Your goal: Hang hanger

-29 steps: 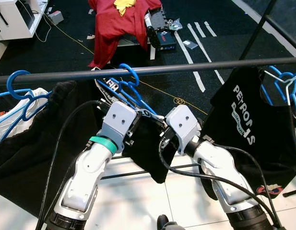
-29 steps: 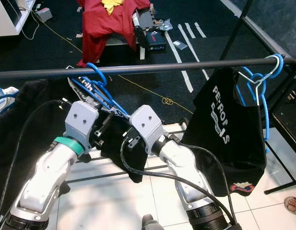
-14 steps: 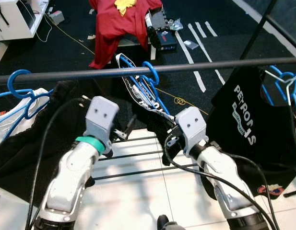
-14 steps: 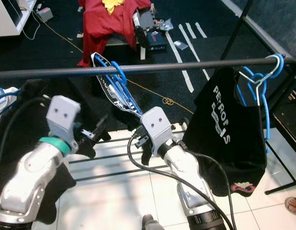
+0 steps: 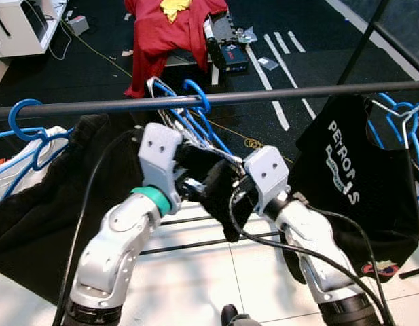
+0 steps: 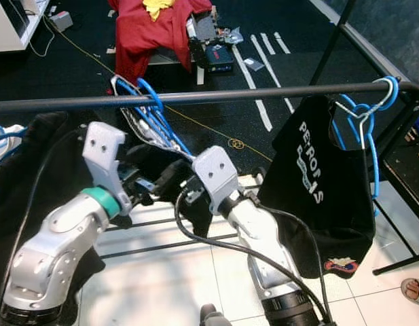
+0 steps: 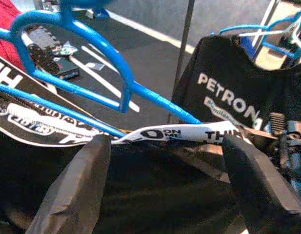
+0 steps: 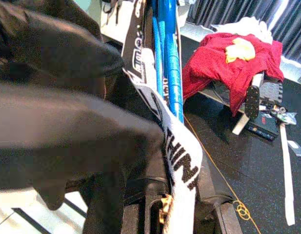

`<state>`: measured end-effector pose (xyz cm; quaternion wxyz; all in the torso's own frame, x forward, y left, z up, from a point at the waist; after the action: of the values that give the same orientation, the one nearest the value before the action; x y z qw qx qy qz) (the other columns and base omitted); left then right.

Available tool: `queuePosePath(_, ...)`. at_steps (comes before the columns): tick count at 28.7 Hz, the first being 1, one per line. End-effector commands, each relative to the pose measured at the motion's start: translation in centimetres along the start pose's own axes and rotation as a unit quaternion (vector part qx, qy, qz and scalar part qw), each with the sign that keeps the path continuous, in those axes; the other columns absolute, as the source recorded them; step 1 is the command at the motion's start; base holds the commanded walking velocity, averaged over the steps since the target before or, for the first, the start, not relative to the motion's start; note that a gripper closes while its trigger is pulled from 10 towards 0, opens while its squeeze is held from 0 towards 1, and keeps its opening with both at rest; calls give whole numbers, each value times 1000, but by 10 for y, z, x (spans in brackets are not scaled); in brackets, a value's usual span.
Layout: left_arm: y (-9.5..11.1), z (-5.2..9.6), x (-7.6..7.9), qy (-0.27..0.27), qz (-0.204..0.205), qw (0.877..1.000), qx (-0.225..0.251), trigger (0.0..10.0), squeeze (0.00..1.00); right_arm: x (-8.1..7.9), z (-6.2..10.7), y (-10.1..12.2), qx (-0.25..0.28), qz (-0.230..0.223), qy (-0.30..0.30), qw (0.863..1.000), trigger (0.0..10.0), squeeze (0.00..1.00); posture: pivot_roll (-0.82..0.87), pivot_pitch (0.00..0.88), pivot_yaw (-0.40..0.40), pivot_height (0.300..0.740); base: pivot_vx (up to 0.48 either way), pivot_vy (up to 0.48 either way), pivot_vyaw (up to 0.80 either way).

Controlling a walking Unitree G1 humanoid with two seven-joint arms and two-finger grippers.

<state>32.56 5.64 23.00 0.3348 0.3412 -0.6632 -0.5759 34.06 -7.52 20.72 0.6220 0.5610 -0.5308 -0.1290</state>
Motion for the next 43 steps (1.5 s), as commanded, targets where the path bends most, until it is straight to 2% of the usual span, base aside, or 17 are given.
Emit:
queuePosePath(1, -5, -2, 2, 2, 5, 1000, -7, 4941, 0, -3, 3, 2, 7, -2, -3, 1000, 10000, 0, -108, 154, 52, 740, 0, 0, 0)
queuePosePath(3, -4, -2, 3, 1, 10, 1000, -7, 4941, 0, -5, 3, 1, 6, -2, -1, 1000, 10000, 0, -108, 154, 52, 740, 0, 0, 0)
queuePosePath(4, -2, -3, 5, -1, 13, 1000, -7, 3922, 0, -7, 4, -1, 4, -5, 0, 1000, 10000, 86, -108, 152, 54, 740, 0, 0, 0)
queuePosePath(6, -2, -3, 5, -1, 13, 1000, -7, 3922, 0, -7, 4, -1, 4, -5, 0, 1000, 10000, 86, -108, 152, 54, 740, 0, 0, 0)
queuePosePath(7, -1, -3, 6, -2, 14, 1000, -7, 4235, 0, -8, 4, -2, 4, -10, 0, 1000, 10000, 843, -108, 152, 55, 740, 0, 0, 0)
queuePosePath(8, -2, -2, 4, 0, 12, 1000, -10, 9333, 0, -8, 4, -2, 5, -14, -3, 1000, 10000, 1000, -106, 152, 55, 740, 0, 0, 0)
queuePosePath(14, -2, -1, 4, 2, 11, 1000, -11, 9333, 0, -8, 4, -2, 6, -17, -5, 1000, 10000, 1000, -106, 152, 55, 740, 0, 0, 0)
queuePosePath(15, -3, 1, 2, 5, 10, 1000, -12, 10000, 0, -7, 4, -1, 9, -17, -7, 1000, 10000, 706, -104, 153, 53, 740, 0, 0, 0)
queuePosePath(16, -3, 1, 2, 5, 10, 1000, -12, 10000, 0, -7, 4, -1, 9, -17, -7, 1000, 10000, 706, -104, 153, 53, 740, 0, 0, 0)
queuePosePath(17, -3, 3, -1, 10, 9, 1000, -13, 10000, 0, -2, 6, 3, 15, -15, -25, 999, 10000, 0, -96, 157, 45, 740, 0, 0, 0)
queuePosePath(22, -7, 7, -6, 22, 5, 1000, -19, 10000, 0, 1, 19, 5, 12, -22, -46, 999, 10000, 0, -102, 163, 46, 740, 0, 0, 0)
queuePosePath(25, -12, 4, -4, 16, 17, 999, -31, 10000, 0, -8, 36, -5, -16, -31, -47, 998, 10000, 0, -116, 169, 58, 740, 0, 0, 0)
queuePosePath(29, -13, 3, -1, 11, 25, 999, -35, 10000, 0, -11, 39, -6, -20, -32, -46, 998, 10000, 0, -116, 169, 58, 740, 0, 0, 0)
queuePosePath(36, -6, -11, 1, 2, 104, 994, -39, 10000, 0, -16, 45, -6, -25, 0, -55, 998, 10000, 0, -125, 169, 71, 740, 0, 0, 0)
queuePosePath(39, 2, -11, -5, 16, 57, 998, -13, 10000, 0, -15, 47, -5, -27, 6, -62, 998, 10000, 0, -130, 170, 73, 740, 0, 0, 0)
queuePosePath(41, 5, -11, -10, 36, 0, 999, 8, 10000, 0, -14, 49, -5, -31, 4, -66, 997, 10000, 0, -131, 170, 71, 740, 0, 0, 0)
queuePosePath(43, 5, -11, -10, 36, 0, 999, 8, 10000, 0, -14, 49, -5, -31, 4, -66, 997, 10000, 0, -131, 170, 71, 740, 0, 0, 0)
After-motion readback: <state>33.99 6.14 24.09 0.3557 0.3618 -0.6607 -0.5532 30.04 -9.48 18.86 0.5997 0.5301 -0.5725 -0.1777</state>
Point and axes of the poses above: a point about 5 cm out from each wrist's last joint towards the gripper, its own z axis pointing back from the gripper into the wrist, its own y axis along the axis of the wrist's last joint, x = y × z, the point moved 4 cm from there along -z, pointing out of the wrist towards the gripper, and after that the axes turned 8 degrees about z, right-handed, at the moved point
